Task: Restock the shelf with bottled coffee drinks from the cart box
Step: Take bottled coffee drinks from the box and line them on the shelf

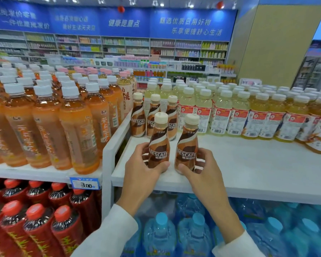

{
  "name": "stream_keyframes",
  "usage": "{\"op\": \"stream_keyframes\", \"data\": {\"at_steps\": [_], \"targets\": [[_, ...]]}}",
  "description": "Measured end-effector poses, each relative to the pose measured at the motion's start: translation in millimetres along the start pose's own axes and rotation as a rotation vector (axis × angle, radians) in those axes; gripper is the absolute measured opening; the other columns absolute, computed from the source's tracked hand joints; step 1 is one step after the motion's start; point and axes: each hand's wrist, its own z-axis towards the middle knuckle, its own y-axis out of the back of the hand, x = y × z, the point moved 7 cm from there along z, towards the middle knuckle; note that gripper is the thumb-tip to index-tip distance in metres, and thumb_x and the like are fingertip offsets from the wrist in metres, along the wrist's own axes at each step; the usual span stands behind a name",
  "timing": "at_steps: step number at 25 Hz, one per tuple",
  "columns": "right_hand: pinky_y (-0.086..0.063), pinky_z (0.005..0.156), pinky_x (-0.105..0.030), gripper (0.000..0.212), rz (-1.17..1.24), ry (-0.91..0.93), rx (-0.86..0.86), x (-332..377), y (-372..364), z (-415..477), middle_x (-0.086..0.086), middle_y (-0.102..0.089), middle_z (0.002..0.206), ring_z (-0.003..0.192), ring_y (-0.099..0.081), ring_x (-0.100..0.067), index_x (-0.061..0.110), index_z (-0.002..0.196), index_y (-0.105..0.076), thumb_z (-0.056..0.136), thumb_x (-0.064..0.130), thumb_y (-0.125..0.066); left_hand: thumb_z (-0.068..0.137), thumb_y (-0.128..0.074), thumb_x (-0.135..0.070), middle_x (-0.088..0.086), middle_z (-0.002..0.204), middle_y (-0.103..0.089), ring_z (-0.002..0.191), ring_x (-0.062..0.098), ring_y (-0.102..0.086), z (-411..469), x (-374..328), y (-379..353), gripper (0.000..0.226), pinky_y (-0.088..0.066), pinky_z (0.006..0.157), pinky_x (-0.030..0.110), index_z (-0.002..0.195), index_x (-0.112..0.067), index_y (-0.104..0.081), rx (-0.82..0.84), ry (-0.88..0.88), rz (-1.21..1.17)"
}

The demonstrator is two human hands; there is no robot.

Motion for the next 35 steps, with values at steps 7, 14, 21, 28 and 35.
{"op": "stream_keyframes", "data": {"at_steps": [7,14,21,28,35], "targets": [[-0.052,0.090,-0.021,0.059,0.036,0.005,0.034,3,-5,4,0.016,-0.061,0.120,0.107,-0.062,-0.004,0.040,0.123,-0.044,0.079,0.036,-0.083,0.078,-0.083,-0.037,-0.008,0.136,-0.059,0.124,0.015,-0.057,3,2,-5,0.069,-0.051,0.105,0.041,0.138,-0.031,-0.049,0.015,-0.023,0.025],[-0.048,0.093,-0.027,0.057,-0.093,-0.022,0.040,2,4,28,0.013,-0.059,0.121,0.110,-0.060,-0.011,0.029,0.132,-0.046,0.085,0.032,-0.078,0.074,-0.086,-0.039,-0.006,0.127,-0.066,0.114,0.013,-0.061,25,-13,-23,0.066,-0.054,0.099,0.036,0.133,-0.026,-0.059,-0.013,-0.058,0.133],[-0.045,0.093,-0.033,0.055,-0.106,-0.076,0.043,-14,25,83,0.002,-0.063,0.129,0.114,-0.061,-0.021,0.024,0.130,-0.046,0.085,0.028,-0.078,0.075,-0.087,-0.028,-0.002,0.121,-0.066,0.111,0.019,-0.063,62,-32,-81,0.057,-0.046,0.087,0.025,0.122,-0.019,-0.055,0.027,-0.016,0.077],[-0.042,0.090,-0.030,0.054,-0.047,-0.072,0.066,-28,20,119,0.008,-0.059,0.114,0.108,-0.058,-0.016,0.020,0.132,-0.047,0.087,0.021,-0.075,0.077,-0.085,-0.026,0.004,0.117,-0.054,0.108,0.028,-0.057,83,-24,-109,0.048,-0.049,0.095,0.042,0.114,-0.018,-0.056,-0.125,0.011,0.077],[-0.040,0.091,-0.027,0.057,-0.026,-0.061,0.085,-38,17,137,0.008,-0.060,0.121,0.108,-0.058,-0.014,0.022,0.139,-0.047,0.089,0.022,-0.075,0.077,-0.085,-0.030,0.002,0.114,-0.058,0.105,0.024,-0.058,89,-19,-116,0.051,-0.047,0.091,0.036,0.114,-0.015,-0.056,-0.184,0.057,0.055]]}}
